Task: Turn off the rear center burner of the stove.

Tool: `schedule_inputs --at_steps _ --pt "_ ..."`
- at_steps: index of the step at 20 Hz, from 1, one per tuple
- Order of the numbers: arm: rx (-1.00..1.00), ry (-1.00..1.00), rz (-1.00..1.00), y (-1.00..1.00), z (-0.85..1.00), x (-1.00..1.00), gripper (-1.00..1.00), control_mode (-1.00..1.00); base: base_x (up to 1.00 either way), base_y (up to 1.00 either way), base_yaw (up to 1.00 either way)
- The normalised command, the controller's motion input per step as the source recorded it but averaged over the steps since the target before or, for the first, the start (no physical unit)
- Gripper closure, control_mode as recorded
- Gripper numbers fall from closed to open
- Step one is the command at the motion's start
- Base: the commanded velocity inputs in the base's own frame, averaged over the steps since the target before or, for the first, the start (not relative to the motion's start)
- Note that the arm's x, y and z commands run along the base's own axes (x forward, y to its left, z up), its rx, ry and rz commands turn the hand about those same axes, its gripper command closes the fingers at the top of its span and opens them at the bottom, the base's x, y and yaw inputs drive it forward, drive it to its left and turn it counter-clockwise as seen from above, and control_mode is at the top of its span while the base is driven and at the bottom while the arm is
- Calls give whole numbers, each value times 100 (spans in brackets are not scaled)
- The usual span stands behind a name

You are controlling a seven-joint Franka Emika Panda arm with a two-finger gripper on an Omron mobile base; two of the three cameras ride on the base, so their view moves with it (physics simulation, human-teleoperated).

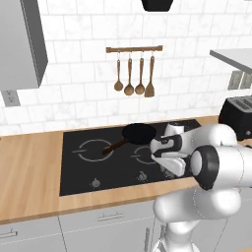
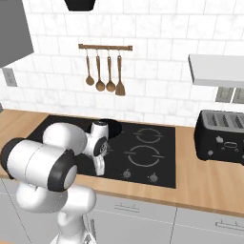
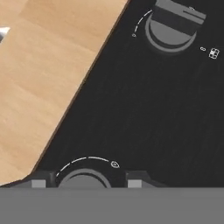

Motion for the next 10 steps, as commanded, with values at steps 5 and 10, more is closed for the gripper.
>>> schedule_inputs --at_steps 5,10 --pt "-4 7 -46 4 0 0 100 -100 0 0 0" --pt "-1 1 -42 -14 0 0 100 -100 0 0 0"
